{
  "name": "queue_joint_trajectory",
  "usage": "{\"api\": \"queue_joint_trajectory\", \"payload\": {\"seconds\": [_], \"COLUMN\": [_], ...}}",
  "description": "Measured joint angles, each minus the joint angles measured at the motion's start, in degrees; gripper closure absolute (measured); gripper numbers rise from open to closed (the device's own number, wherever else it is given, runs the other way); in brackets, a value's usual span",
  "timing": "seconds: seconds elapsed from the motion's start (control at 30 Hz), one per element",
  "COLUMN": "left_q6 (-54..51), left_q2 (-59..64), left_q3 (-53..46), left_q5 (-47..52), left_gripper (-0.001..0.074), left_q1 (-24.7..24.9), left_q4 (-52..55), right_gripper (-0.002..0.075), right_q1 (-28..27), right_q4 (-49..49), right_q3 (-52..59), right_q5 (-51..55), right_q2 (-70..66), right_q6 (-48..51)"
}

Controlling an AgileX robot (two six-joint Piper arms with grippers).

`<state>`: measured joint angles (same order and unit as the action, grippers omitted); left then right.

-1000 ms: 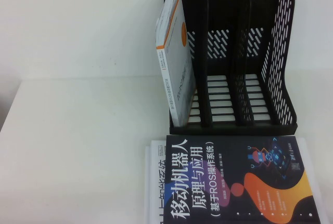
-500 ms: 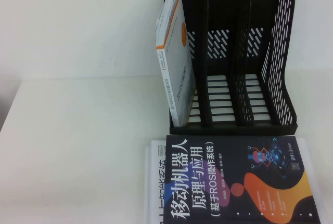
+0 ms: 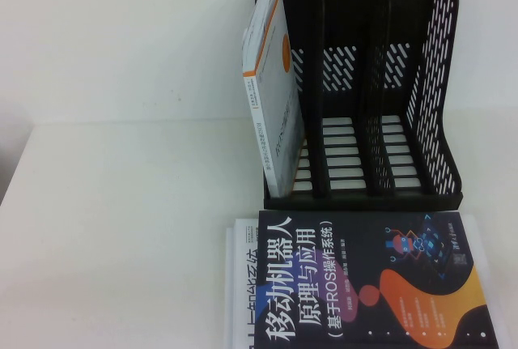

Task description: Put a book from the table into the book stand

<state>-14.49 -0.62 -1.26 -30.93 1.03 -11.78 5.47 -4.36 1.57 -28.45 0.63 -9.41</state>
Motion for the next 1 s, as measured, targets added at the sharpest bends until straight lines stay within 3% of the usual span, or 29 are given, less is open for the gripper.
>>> {"api": "queue_joint_trajectory", "payload": {"seconds": [0.17, 0.3, 0.5, 0.63, 0.73, 0.83, 1.0], "left_q6": [0.14, 0.22, 0.22, 1.56, 4.46, 8.47, 10.97], "left_q2": [0.00, -0.12, 0.00, 2.39, 5.24, 8.75, 16.12], "left_q3": [0.00, 2.10, 13.03, 17.10, 16.55, 15.04, 17.38], "left_q5": [-0.20, 8.76, 25.23, 27.59, 28.11, 30.93, 47.04], "left_gripper": [0.0738, 0.0737, 0.0738, 0.0738, 0.0737, 0.0737, 0.0738], "left_q1": [0.00, 0.00, 0.00, 0.00, 0.00, 0.00, 0.00], "left_q4": [0.00, 0.00, -2.90, -5.43, -8.34, -11.62, -15.88], "right_gripper": [0.0729, 0.0729, 0.0729, 0.0729, 0.0729, 0.0729, 0.0729], "right_q1": [0.00, 0.00, 0.00, 0.00, 0.00, 0.00, 0.00], "right_q4": [1.64, 1.87, 0.94, 1.07, 3.64, 6.83, 12.23], "right_q3": [0.00, -0.60, -11.25, -18.60, -20.94, -21.04, -21.04], "right_q5": [-1.18, 1.82, 28.45, 45.92, 53.11, 54.78, 48.51], "right_q2": [0.00, 0.00, 0.00, -3.95, -9.69, -16.34, -24.07], "right_q6": [-1.31, -2.67, -2.73, -4.32, -5.83, -6.31, -8.16]}}
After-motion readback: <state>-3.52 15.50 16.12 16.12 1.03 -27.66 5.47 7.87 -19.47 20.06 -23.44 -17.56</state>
